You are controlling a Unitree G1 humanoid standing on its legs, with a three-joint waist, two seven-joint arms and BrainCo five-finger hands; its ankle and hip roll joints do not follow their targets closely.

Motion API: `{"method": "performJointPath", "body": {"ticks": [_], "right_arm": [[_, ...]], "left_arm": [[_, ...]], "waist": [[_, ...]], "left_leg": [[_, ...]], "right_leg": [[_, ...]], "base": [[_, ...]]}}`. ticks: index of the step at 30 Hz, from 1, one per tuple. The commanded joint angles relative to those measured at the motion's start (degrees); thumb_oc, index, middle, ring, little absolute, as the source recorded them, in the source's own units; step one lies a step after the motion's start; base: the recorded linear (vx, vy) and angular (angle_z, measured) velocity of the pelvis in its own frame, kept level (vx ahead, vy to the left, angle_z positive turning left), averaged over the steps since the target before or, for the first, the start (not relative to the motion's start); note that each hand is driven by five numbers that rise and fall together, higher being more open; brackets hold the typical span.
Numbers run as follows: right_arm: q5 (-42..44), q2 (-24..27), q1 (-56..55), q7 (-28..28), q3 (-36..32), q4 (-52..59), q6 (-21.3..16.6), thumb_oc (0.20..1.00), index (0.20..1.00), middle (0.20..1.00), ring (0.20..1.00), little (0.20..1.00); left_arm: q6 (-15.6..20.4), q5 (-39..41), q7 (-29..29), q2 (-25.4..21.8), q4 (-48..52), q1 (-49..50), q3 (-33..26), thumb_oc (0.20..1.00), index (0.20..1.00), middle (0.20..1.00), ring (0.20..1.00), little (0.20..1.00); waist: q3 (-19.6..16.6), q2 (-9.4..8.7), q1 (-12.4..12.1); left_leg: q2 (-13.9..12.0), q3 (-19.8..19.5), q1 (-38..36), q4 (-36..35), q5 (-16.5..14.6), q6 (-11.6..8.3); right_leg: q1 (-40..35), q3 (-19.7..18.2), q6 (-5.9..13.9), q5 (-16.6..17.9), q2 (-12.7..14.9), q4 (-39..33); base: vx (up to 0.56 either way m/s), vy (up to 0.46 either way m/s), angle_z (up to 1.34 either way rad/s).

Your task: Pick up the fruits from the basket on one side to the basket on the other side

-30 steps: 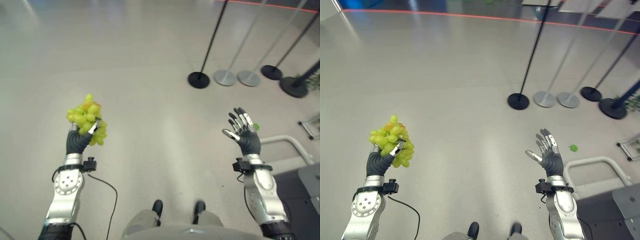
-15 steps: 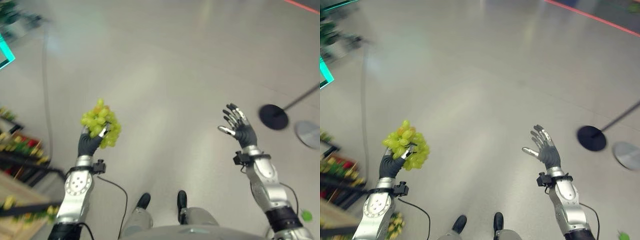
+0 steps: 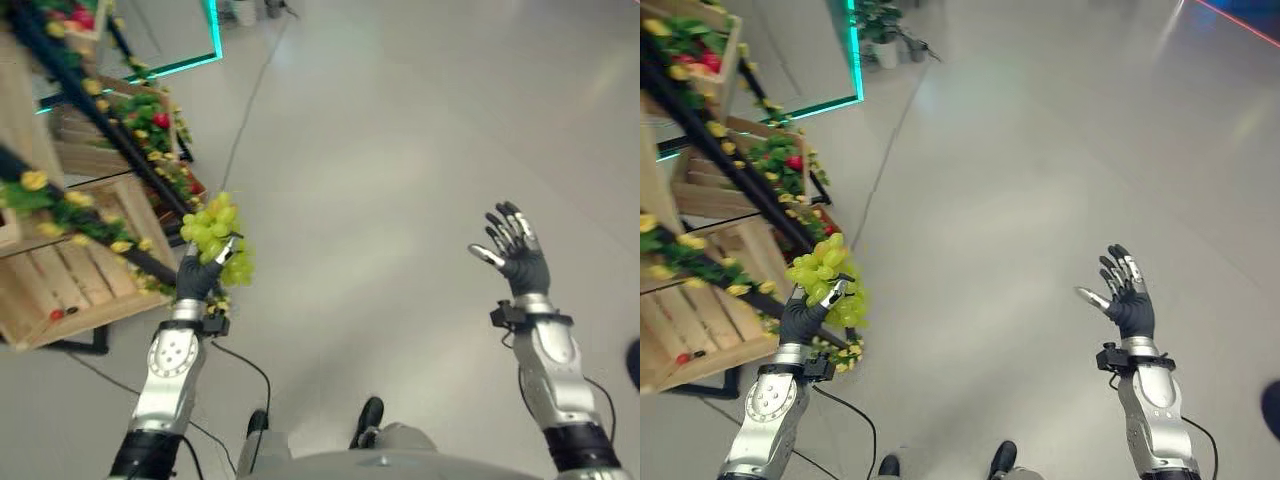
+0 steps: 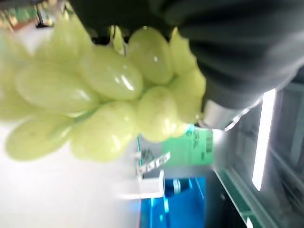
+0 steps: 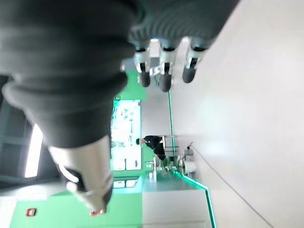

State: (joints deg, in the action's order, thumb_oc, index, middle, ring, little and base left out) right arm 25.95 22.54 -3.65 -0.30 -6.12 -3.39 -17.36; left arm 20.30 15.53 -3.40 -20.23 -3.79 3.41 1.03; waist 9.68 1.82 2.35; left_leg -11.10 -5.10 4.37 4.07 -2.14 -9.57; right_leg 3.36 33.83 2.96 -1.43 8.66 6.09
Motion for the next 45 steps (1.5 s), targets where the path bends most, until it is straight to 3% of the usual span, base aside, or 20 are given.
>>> {"method": "performJointPath", "body": {"ticks": [1, 3, 8, 13, 14, 15, 16, 17, 18, 21, 28, 34, 38, 40, 41, 44, 45], "right_arm": [[-0.3, -1.2, 2.3, -1.5, -1.1, 1.7, -3.6, 1.000, 1.000, 1.000, 1.000, 1.000], [-0.5, -2.3, 3.0, -2.5, -1.5, 1.2, -3.8, 1.000, 1.000, 1.000, 1.000, 1.000], [-1.2, -3.8, 4.8, -2.8, 0.1, 0.4, -3.3, 1.000, 1.000, 1.000, 1.000, 1.000], [-2.2, -4.5, 5.5, -3.1, 0.7, -1.1, -3.1, 1.000, 1.000, 1.000, 1.000, 1.000], [-2.4, -4.8, 5.4, -3.2, 0.8, -1.3, -3.1, 1.000, 1.000, 1.000, 1.000, 1.000], [-2.2, -5.1, 5.0, -3.0, 0.9, -1.2, -3.0, 1.000, 1.000, 1.000, 1.000, 1.000], [-2.0, -5.2, 4.5, -2.7, 0.9, -1.3, -3.0, 1.000, 1.000, 1.000, 1.000, 1.000], [-1.9, -5.1, 3.9, -2.4, 0.8, -1.4, -3.0, 1.000, 1.000, 1.000, 1.000, 1.000], [-1.6, -5.1, 3.2, -2.1, 1.0, -1.6, -3.2, 1.000, 1.000, 1.000, 1.000, 1.000], [-2.2, -5.1, 1.9, -1.1, 1.4, -1.6, -2.7, 1.000, 1.000, 1.000, 1.000, 1.000], [-1.8, -4.6, -0.1, -1.0, -0.4, -2.5, -2.7, 1.000, 1.000, 1.000, 1.000, 1.000], [-1.2, -4.4, -1.5, -1.3, -1.7, -2.0, -3.3, 1.000, 1.000, 1.000, 1.000, 1.000], [-1.2, -3.2, -1.5, -1.4, -2.5, -1.6, -3.6, 1.000, 1.000, 1.000, 1.000, 1.000], [-1.0, -2.9, -0.2, -1.4, -1.7, -1.6, -3.8, 1.000, 1.000, 1.000, 1.000, 1.000], [-0.9, -2.9, 0.2, -1.5, -1.6, -1.8, -4.0, 1.000, 1.000, 1.000, 1.000, 1.000], [-0.5, -2.5, 1.4, -2.5, -1.7, -2.3, -4.4, 1.000, 1.000, 1.000, 1.000, 1.000], [-0.5, -2.5, 1.4, -2.5, -1.7, -2.3, -4.4, 1.000, 1.000, 1.000, 1.000, 1.000]], "left_arm": [[3.3, 0.7, -0.5, -4.4, 4.5, 0.3, -4.8, 0.200, 0.200, 0.200, 0.200, 0.200], [3.4, 0.5, -0.8, -5.2, 4.7, -0.3, -5.2, 0.200, 0.200, 0.200, 0.200, 0.200], [3.8, -0.6, -2.4, -6.0, 5.0, -1.0, -6.3, 0.200, 0.200, 0.200, 0.200, 0.200], [3.9, -1.7, -3.2, -6.1, 5.1, -0.7, -7.0, 0.200, 0.200, 0.200, 0.200, 0.200], [3.9, -1.9, -3.3, -6.3, 4.8, -0.9, -6.9, 0.200, 0.200, 0.200, 0.200, 0.200], [3.9, -1.8, -3.2, -6.3, 4.6, -1.0, -6.4, 0.200, 0.200, 0.200, 0.200, 0.200], [4.0, -1.4, -3.1, -6.3, 4.4, -1.1, -5.9, 0.200, 0.200, 0.200, 0.200, 0.200], [4.0, -1.0, -2.9, -6.0, 4.1, -1.1, -5.5, 0.200, 0.200, 0.200, 0.200, 0.200], [3.9, -0.4, -2.7, -5.6, 3.9, -1.0, -5.1, 0.200, 0.200, 0.200, 0.200, 0.200], [3.2, -0.6, -1.8, -5.0, 4.0, -1.0, -4.3, 0.200, 0.200, 0.200, 0.200, 0.200], [2.5, -0.7, -0.4, -3.5, 3.5, -1.3, -2.0, 0.200, 0.200, 0.200, 0.200, 0.200], [2.3, -0.7, -0.5, -3.3, 2.8, -2.8, -0.3, 0.200, 0.200, 0.200, 0.200, 0.200], [2.3, -1.3, -1.0, -3.3, 1.4, -3.7, -0.2, 0.200, 0.200, 0.200, 0.200, 0.200], [2.5, -1.1, -1.1, -3.8, 1.8, -3.5, -0.8, 0.200, 0.200, 0.200, 0.200, 0.200], [2.6, -1.0, -1.3, -3.9, 1.9, -3.0, -1.3, 0.200, 0.200, 0.200, 0.200, 0.200], [2.7, -0.5, -2.0, -4.4, 1.9, -2.3, -2.0, 0.200, 0.200, 0.200, 0.200, 0.200], [2.7, -0.5, -2.0, -4.4, 1.9, -2.3, -2.0, 0.200, 0.200, 0.200, 0.200, 0.200]], "waist": [[-3.5, -3.33, -1.9], [-3.2, -3.80, -2.9], [-3.3, -5.48, -5.2], [-3.5, -7.26, -6.2], [-3.7, -7.12, -5.9], [-3.7, -6.82, -4.9], [-3.9, -6.38, -3.7], [-3.9, -5.96, -2.9], [-4.3, -5.76, -2.4], [-4.4, -5.85, -2.0], [-5.9, -5.81, -1.8], [-6.2, -5.63, 0.2], [-4.5, -6.02, 1.1], [-3.5, -6.18, 0.1], [-3.4, -6.13, 0.0], [-3.4, -4.78, 0.0], [-3.4, -4.78, 0.0]], "left_leg": [[1.0, 1.7, 0.7, -0.3, 1.0, 1.32], [1.8, 2.8, 0.9, -1.2, 0.7, 1.59], [5.3, 1.7, 2.1, -1.4, -0.6, 3.26], [9.3, 0.4, 4.4, 1.4, -2.1, 4.98], [9.6, -0.1, 4.6, 1.7, -2.3, 5.39], [10.0, -1.0, 4.3, 1.7, -2.4, 5.78], [10.5, -2.3, 4.1, 0.9, -1.7, 6.31], [10.9, -3.8, 3.4, 0.2, -1.5, 6.78], [11.4, -4.8, 3.1, -0.5, -0.8, 6.97], [12.4, -8.1, 2.4, -1.1, 0.3, 6.86], [11.9, -10.9, 2.7, -2.3, 2.3, 4.89], [12.1, -13.7, 3.8, -1.0, 2.7, 3.38], [12.6, -11.0, 7.1, 5.2, 2.7, 1.79], [13.2, -13.0, 7.7, 8.7, 0.7, 1.94], [11.6, -12.6, 7.9, 8.5, 0.9, 1.74], [3.7, -12.0, 8.2, 2.3, 5.2, 1.23], [3.7, -12.0, 8.2, 2.2, 5.2, 1.23]], "right_leg": [[-0.9, -7.3, 5.12, -0.4, 5.5, 0.6], [-1.5, -5.4, 6.40, 0.8, 7.3, 0.3], [-2.1, -4.7, 8.37, 4.3, 9.8, -3.3], [-2.2, -6.8, 9.33, 6.8, 11.3, -4.8], [-1.9, -9.1, 9.25, 6.2, 10.9, -4.1], [-1.5, -14.8, 8.66, 4.7, 8.9, -3.1], [-0.1, -22.7, 7.59, 2.1, 5.6, -1.9], [0.9, -28.2, 6.55, -0.1, 2.3, -0.9], [2.2, -31.2, 5.79, -1.0, -0.2, -0.3], [1.1, -30.6, 4.99, -1.8, -1.3, -1.0], [-1.5, -27.5, 3.85, -3.5, -2.5, -3.0], [-2.2, -24.8, 2.41, -5.3, -3.6, -1.9], [-2.5, -24.0, 1.43, -6.1, -3.3, -1.3], [-2.1, -25.2, 1.10, -5.9, -3.4, -0.8], [-2.4, -25.5, 1.12, -6.2, -3.4, -0.8], [-3.6, -25.4, 2.70, -7.3, -3.0, -0.6], [-3.6, -25.5, 2.70, -7.3, -3.0, -0.6]], "base": [[0.01, 0.336, 1.01], [-0.01, 0.238, 0.69], [0.01, 0.216, 0.45], [0.03, 0.163, 0.14], [0.07, 0.093, 0.23], [0.12, 0.160, 0.46], [0.12, 0.176, 0.60], [0.11, 0.168, 0.68], [0.10, 0.104, 0.48], [0.07, -0.035, 0.39], [0.02, -0.097, 0.57], [0.02, -0.100, 0.58], [-0.06, -0.047, 0.40], [-0.03, -0.018, 0.33], [0.04, 0.051, -0.06], [0.11, 0.141, -0.08], [0.20, 0.252, -0.17]]}}
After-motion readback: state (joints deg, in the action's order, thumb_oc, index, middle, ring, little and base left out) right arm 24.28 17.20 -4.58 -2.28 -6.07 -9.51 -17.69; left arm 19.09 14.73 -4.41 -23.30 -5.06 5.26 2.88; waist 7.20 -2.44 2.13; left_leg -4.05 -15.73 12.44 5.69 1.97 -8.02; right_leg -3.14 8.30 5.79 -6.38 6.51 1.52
